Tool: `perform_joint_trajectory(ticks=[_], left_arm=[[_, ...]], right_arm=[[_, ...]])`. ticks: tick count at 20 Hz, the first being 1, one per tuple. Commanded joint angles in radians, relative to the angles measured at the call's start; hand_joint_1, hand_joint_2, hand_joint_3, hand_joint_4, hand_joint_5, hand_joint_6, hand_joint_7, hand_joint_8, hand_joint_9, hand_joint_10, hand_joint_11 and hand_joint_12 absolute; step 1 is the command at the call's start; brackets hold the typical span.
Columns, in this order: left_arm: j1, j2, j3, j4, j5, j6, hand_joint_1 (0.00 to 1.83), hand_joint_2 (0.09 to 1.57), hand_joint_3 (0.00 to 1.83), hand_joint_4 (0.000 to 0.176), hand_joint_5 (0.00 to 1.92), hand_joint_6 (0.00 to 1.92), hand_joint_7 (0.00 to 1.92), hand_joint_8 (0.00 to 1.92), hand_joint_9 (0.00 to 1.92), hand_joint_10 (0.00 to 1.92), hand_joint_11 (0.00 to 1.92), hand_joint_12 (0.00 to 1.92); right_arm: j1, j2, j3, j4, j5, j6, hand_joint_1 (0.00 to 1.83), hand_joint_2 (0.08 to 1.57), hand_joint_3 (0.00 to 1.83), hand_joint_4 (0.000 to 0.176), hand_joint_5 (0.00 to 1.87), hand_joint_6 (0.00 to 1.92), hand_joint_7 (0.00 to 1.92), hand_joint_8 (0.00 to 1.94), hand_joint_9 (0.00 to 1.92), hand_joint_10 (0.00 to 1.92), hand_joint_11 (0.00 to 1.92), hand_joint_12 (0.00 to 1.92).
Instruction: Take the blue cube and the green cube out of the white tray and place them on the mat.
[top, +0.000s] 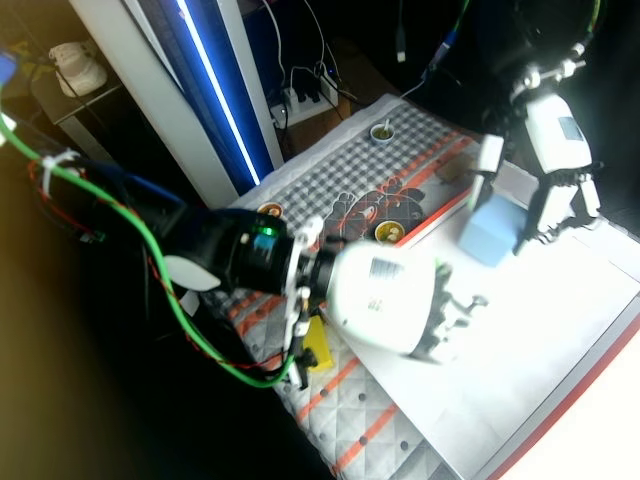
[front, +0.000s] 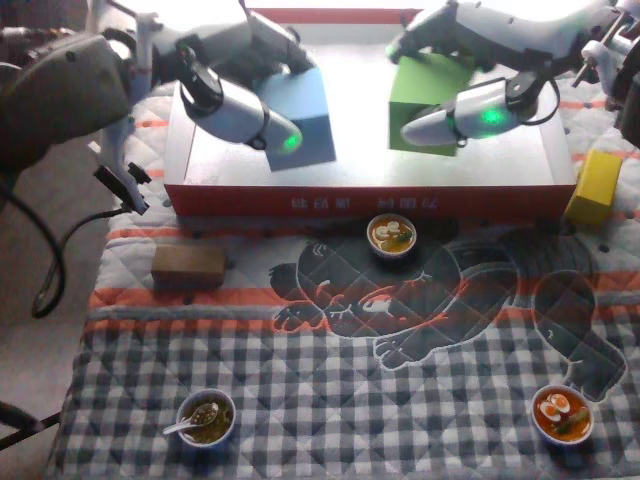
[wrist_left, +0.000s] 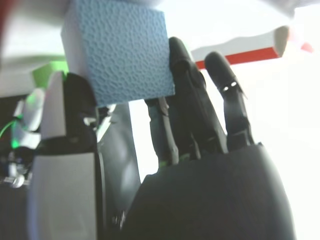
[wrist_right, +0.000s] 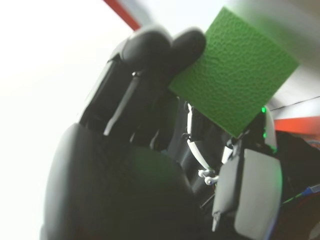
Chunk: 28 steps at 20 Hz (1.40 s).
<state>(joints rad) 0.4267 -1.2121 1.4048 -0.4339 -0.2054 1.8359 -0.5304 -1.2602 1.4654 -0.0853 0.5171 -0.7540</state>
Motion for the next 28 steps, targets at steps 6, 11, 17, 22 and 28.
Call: perform_joint_trajectory(ticks=[6, 11, 17, 22, 28], left_arm=[[0.015, 0.203, -0.247, 0.291, -0.222, -0.121, 1.21, 1.18, 0.0, 0.0, 0.92, 0.91, 0.81, 1.42, 0.69, 1.04, 0.26, 1.58], [0.099, 0.348, -0.436, 0.457, -0.277, -0.208, 1.23, 1.17, 0.0, 0.0, 0.96, 0.81, 0.82, 1.46, 0.6, 1.42, 0.33, 1.7], [0.211, 0.373, -0.479, 0.453, -0.331, -0.316, 1.25, 1.12, 0.0, 0.0, 1.11, 0.56, 0.88, 1.33, 0.64, 1.34, 0.37, 1.74], [0.298, 0.346, -0.484, 0.376, -0.381, -0.316, 1.25, 1.13, 0.0, 0.0, 1.09, 0.61, 0.85, 1.36, 0.49, 1.52, 0.19, 1.8], [0.312, 0.314, -0.465, 0.336, -0.392, -0.316, 1.08, 0.99, 0.0, 0.019, 0.86, 0.08, 0.61, 0.64, 0.43, 1.24, 0.18, 1.53]], right_arm=[[0.007, 0.181, -0.17, -0.073, 0.286, 0.004, 1.25, 1.14, 0.0, 0.0, 0.83, 1.01, 1.03, 1.1, 1.24, 0.37, 0.86, 1.4], [-0.107, 0.315, -0.314, -0.116, 0.383, 0.004, 1.12, 1.14, 0.0, 0.0, 0.91, 1.05, 1.08, 0.54, 1.05, 0.87, 0.87, 1.56], [-0.3, 0.359, -0.393, -0.059, 0.492, 0.007, 1.26, 1.11, 0.0, 0.0, 0.96, 0.96, 1.02, 0.95, 1.07, 0.9, 0.82, 1.57], [-0.372, 0.354, -0.397, -0.027, 0.507, 0.034, 1.25, 1.13, 0.0, 0.0, 0.85, 0.99, 1.09, 0.99, 1.02, 0.68, 0.63, 1.45], [-0.448, 0.326, -0.407, 0.002, 0.522, 0.078, 0.92, 1.03, 0.0, 0.0, 0.47, 0.0, 0.9, 0.05, 0.72, 0.14, 0.05, 1.14]])
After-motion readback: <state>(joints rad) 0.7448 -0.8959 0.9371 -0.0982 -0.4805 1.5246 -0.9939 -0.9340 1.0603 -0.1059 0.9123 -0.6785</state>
